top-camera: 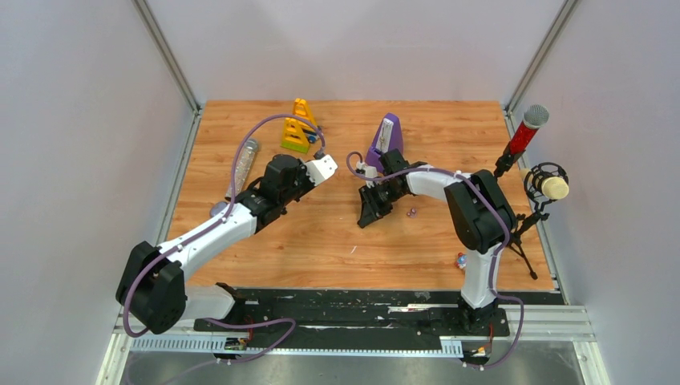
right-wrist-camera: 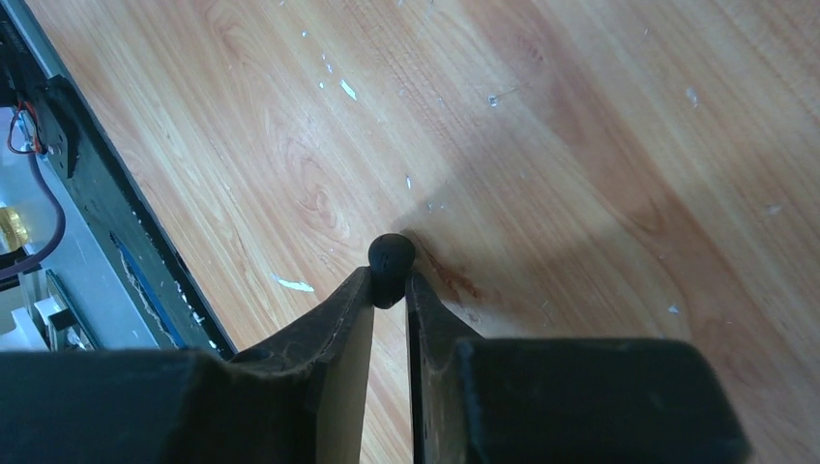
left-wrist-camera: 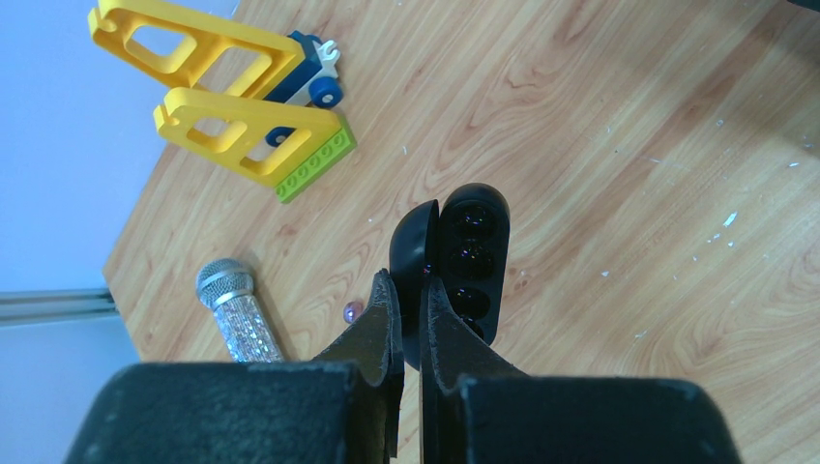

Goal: Insert the wireless bluetooth earbuds into the charging case
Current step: Pick up the left earbud from the center of the board.

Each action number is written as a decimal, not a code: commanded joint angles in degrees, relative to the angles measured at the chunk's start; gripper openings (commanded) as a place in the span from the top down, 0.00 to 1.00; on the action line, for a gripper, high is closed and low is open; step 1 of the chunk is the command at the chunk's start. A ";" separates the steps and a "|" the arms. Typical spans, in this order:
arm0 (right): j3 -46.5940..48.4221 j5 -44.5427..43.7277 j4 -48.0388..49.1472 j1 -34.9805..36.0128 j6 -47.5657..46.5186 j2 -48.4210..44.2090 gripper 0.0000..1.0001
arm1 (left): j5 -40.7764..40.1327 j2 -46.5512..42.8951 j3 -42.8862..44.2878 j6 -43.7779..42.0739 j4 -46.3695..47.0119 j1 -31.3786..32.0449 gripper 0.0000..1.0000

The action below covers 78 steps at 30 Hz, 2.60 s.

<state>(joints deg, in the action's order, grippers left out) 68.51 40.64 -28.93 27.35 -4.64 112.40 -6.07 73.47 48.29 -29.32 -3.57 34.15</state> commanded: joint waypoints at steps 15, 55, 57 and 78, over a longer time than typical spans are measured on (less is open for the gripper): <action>-1.19 -4.62 -1.85 -0.37 -3.44 -0.79 0.77 | 0.70 -2.47 0.05 0.27 2.30 0.23 1.00; -1.01 -4.53 -0.12 -1.15 -3.44 -3.18 0.86 | 1.17 -1.50 0.13 0.32 2.21 0.24 1.00; -1.03 -4.53 -0.09 -1.28 -3.53 -3.57 0.85 | 1.22 -1.53 0.13 0.32 2.17 0.22 1.00; -0.14 -3.55 -0.15 -1.78 -3.01 -2.19 0.78 | 1.41 -1.45 0.13 0.26 2.17 0.22 1.00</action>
<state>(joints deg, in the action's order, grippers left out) 67.85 37.76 -29.74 25.69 -6.79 110.37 -4.99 72.69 48.29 -29.32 -3.57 34.15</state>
